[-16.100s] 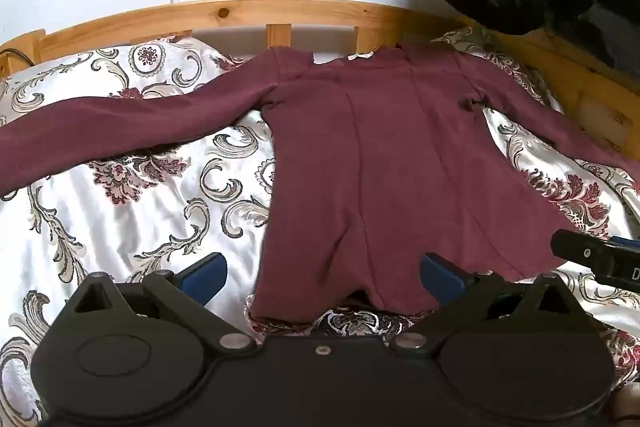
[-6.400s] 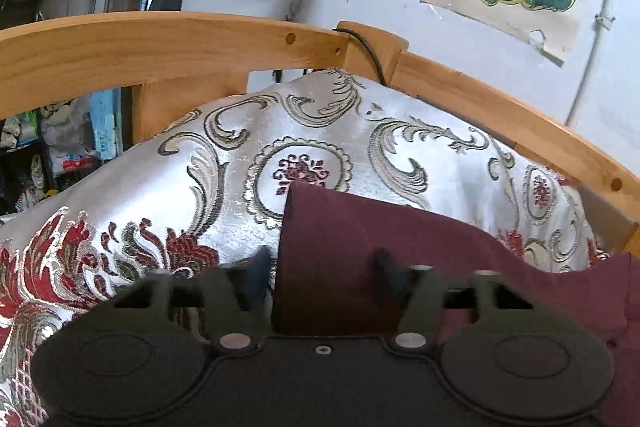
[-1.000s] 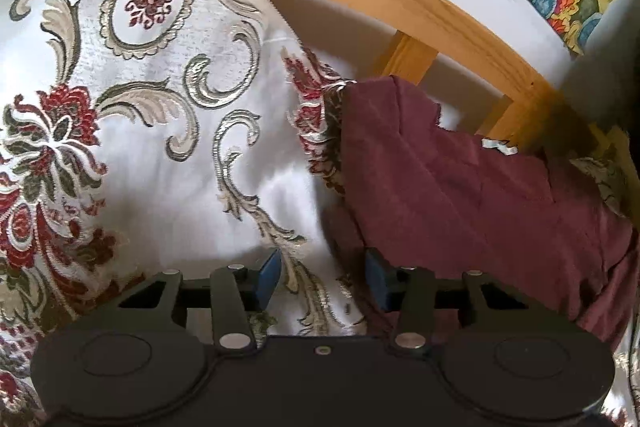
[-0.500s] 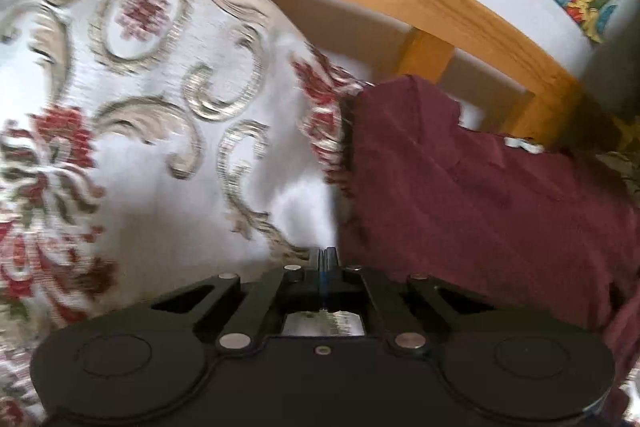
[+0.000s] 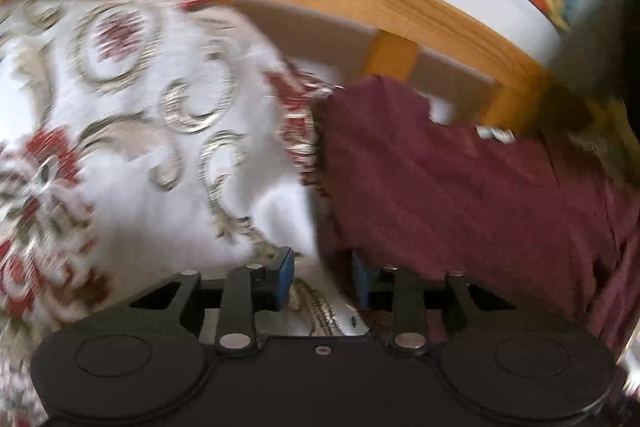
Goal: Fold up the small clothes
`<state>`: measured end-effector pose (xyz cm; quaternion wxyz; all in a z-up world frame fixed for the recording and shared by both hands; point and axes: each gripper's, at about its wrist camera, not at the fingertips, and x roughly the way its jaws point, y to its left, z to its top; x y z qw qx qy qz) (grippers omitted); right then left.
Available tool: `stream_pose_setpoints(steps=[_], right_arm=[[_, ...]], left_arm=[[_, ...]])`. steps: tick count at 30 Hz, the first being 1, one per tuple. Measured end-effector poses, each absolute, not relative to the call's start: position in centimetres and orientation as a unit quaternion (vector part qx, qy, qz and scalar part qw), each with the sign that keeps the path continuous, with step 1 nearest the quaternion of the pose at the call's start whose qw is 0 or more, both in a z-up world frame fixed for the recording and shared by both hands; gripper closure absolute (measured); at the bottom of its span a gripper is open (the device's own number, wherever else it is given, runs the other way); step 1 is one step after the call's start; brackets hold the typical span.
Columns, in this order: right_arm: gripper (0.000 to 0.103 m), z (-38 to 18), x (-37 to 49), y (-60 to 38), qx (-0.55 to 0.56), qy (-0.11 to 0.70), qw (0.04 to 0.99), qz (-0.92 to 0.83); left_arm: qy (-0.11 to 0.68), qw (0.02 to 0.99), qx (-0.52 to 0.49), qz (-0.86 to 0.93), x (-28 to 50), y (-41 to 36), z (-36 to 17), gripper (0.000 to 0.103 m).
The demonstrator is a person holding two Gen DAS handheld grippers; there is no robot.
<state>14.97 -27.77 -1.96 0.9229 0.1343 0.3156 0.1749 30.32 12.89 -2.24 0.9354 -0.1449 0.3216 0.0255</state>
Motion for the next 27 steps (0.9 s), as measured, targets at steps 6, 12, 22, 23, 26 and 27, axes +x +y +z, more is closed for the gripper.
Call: stream_pose_setpoints(steps=[6, 12, 22, 23, 26, 27], right_arm=[[0.009, -2.0, 15.0, -27.7, 0.135, 0.316, 0.923, 0.175], [0.008, -2.0, 15.0, -27.8, 0.136, 0.316, 0.922, 0.176], [0.008, -2.1, 14.9, -27.8, 0.137, 0.316, 0.922, 0.176], [0.008, -2.1, 14.9, -27.9, 0.138, 0.316, 0.922, 0.176], [0.008, -2.1, 15.0, -27.9, 0.137, 0.316, 0.922, 0.177], [0.008, -2.0, 15.0, -27.9, 0.137, 0.316, 0.922, 0.177]], left_arm=[[0.318, 0.945, -0.079, 0.004, 32.1, 11.9, -2.8, 0.061], [0.328, 0.937, -0.12, -0.009, 32.4, 13.0, -2.8, 0.068], [0.306, 0.923, -0.229, 0.047, 30.3, 13.8, -2.5, 0.096], [0.311, 0.917, -0.244, 0.058, 30.4, 14.1, -2.8, 0.096], [0.321, 0.898, -0.29, 0.081, 30.8, 15.2, -3.6, 0.096], [0.322, 0.894, -0.3, 0.085, 31.0, 15.4, -3.7, 0.096]])
